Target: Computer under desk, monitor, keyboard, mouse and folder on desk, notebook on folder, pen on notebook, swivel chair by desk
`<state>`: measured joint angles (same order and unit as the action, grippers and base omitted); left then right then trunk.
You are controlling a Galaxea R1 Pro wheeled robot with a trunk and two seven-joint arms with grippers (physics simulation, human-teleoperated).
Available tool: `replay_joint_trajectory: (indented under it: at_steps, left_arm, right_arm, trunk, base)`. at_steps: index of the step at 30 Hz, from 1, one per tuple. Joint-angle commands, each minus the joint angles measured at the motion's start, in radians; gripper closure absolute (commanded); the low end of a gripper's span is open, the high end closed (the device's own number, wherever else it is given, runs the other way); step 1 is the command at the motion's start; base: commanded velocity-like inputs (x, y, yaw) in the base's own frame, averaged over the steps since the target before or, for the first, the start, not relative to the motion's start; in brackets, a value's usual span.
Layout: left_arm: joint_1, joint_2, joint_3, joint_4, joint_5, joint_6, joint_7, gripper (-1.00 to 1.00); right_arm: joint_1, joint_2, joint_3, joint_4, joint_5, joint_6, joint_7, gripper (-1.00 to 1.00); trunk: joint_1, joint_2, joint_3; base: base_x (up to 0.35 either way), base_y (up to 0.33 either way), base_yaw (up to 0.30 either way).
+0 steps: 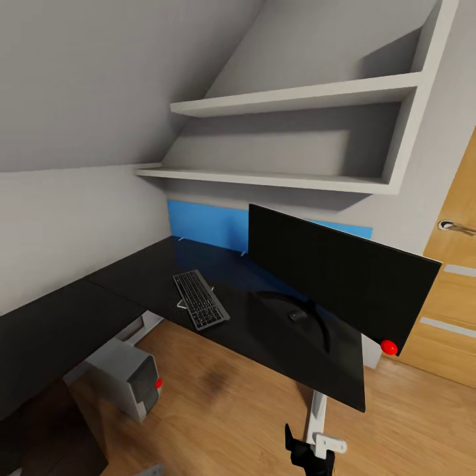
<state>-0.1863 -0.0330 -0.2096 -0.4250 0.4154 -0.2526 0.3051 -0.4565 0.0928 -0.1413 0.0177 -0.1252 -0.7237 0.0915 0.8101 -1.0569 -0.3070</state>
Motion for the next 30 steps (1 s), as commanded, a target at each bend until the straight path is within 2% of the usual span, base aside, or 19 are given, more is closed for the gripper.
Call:
replay_joint_trajectory:
  at_steps: [1, 3, 10, 11, 14, 17, 23, 28, 30]
  left_arm:
    - [-0.001, 0.001, -0.009, 0.004, 0.008, -0.005, 0.007, -1.00]
    - [-0.001, 0.001, -0.010, 0.012, 0.008, -0.005, 0.007, -1.00]
    - [-0.001, 0.001, -0.012, 0.024, 0.008, -0.006, 0.006, -1.00]
    - [-0.001, 0.001, -0.013, 0.025, 0.008, -0.006, 0.006, -1.00]
    - [-0.001, 0.001, -0.013, 0.026, 0.008, -0.006, 0.006, -1.00]
    - [-0.001, 0.001, -0.013, 0.026, 0.008, -0.006, 0.006, -1.00]
    - [-0.001, 0.001, -0.013, 0.026, 0.008, -0.006, 0.006, -1.00]
    - [-0.001, 0.000, -0.013, 0.026, 0.007, -0.007, 0.006, -1.00]
    - [-0.001, 0.000, -0.013, 0.026, 0.007, -0.007, 0.006, -1.00]
  right_arm:
    - [-0.001, 0.005, -0.005, 0.001, -0.007, -0.009, 0.009, -1.00]
    - [0.000, 0.015, -0.004, 0.001, 0.000, -0.024, 0.007, -1.00]
    - [0.007, 0.053, -0.004, -0.001, 0.031, -0.156, -0.029, -1.00]
    - [0.030, 0.072, -0.003, -0.001, 0.040, -0.244, -0.068, -1.00]
    - [0.050, 0.082, -0.001, -0.001, 0.065, -0.303, -0.094, -1.00]
    - [0.059, 0.082, 0.000, -0.002, 0.095, -0.323, -0.113, -1.00]
    - [0.064, 0.082, 0.007, -0.033, 0.117, -0.323, -0.169, -1.00]
    - [0.065, 0.082, 0.014, -0.140, 0.149, -0.322, -0.218, -1.00]
    - [0.065, 0.082, 0.014, -0.186, 0.167, -0.296, -0.234, -1.00]
  trunk:
    - [0.000, -0.001, -0.001]
    - [0.000, -0.001, -0.001]
    - [0.000, -0.001, -0.001]
    - [0.000, -0.001, -0.001]
    - [0.000, -0.001, -0.001]
    - [0.000, -0.001, -0.001]
    - [0.000, -0.001, -0.001]
    - [0.000, -0.001, -0.001]
    - [0.000, -0.001, -0.001]
  base:
    - [0.000, 0.000, 0.000]
    - [0.000, 0.000, 0.000]
    - [0.000, 0.000, 0.000]
    - [0.000, 0.000, 0.000]
    - [0.000, 0.000, 0.000]
    - [0.000, 0.000, 0.000]
    - [0.000, 0.000, 0.000]
    - [0.000, 0.000, 0.000]
    - [0.000, 0.000, 0.000]
